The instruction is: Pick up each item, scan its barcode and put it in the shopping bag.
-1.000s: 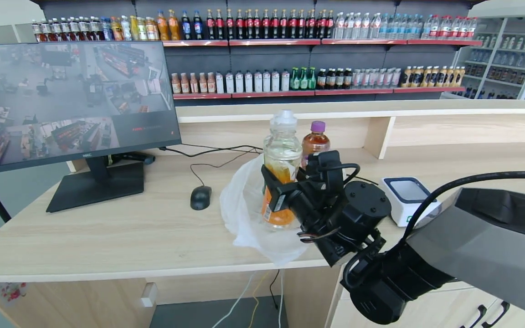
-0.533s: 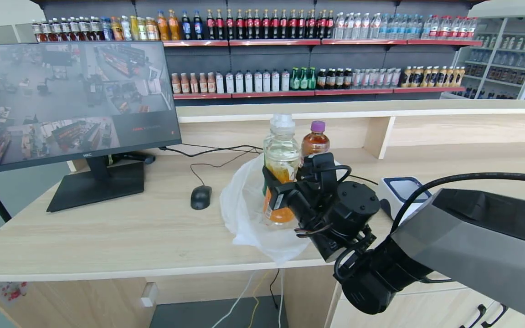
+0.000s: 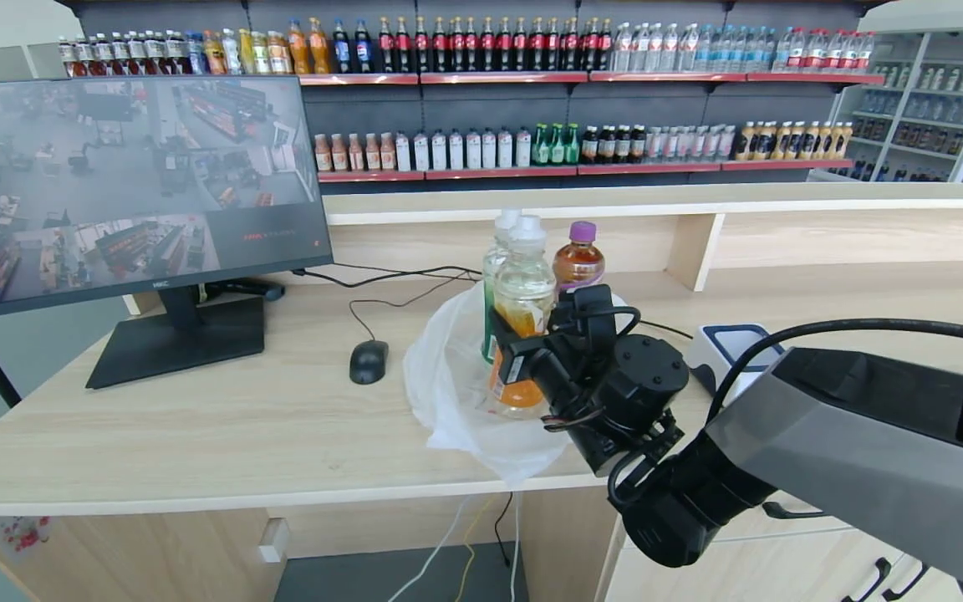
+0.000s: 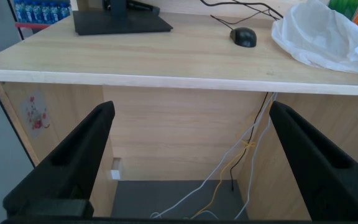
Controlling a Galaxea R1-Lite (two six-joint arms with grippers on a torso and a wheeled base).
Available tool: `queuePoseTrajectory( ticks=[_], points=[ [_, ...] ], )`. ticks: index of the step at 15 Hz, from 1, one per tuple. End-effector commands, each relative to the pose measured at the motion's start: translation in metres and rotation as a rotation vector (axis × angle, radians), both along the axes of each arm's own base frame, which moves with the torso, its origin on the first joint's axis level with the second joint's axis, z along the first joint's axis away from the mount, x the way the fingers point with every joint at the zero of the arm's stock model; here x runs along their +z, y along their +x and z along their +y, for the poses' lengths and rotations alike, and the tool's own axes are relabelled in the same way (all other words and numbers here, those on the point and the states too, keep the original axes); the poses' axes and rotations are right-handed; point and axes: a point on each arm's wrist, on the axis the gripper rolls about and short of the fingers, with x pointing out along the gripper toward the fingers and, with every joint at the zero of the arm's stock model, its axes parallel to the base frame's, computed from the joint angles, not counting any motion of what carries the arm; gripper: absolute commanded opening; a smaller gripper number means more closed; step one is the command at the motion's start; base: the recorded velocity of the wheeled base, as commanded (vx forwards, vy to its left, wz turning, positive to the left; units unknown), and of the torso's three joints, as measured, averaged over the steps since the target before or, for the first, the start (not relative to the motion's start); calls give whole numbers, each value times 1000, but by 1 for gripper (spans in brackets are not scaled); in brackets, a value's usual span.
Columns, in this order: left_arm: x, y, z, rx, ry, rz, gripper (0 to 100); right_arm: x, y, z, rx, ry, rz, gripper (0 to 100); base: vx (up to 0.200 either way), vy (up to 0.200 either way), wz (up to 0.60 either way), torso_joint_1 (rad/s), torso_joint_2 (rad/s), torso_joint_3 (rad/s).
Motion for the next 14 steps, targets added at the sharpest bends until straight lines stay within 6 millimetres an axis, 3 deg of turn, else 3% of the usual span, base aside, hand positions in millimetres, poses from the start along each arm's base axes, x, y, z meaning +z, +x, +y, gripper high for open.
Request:
queuePoseTrajectory(
  ticks=[1, 14],
  points=[
    [0, 0, 0, 0, 0, -1, 100, -6, 1, 1, 0, -10, 10, 0, 0, 0, 0, 0, 0, 0],
    [0, 0, 0, 0, -2, -1, 100, -27, -15, 0, 14, -51, 97, 0, 0, 0, 0, 0, 0, 0]
  ],
)
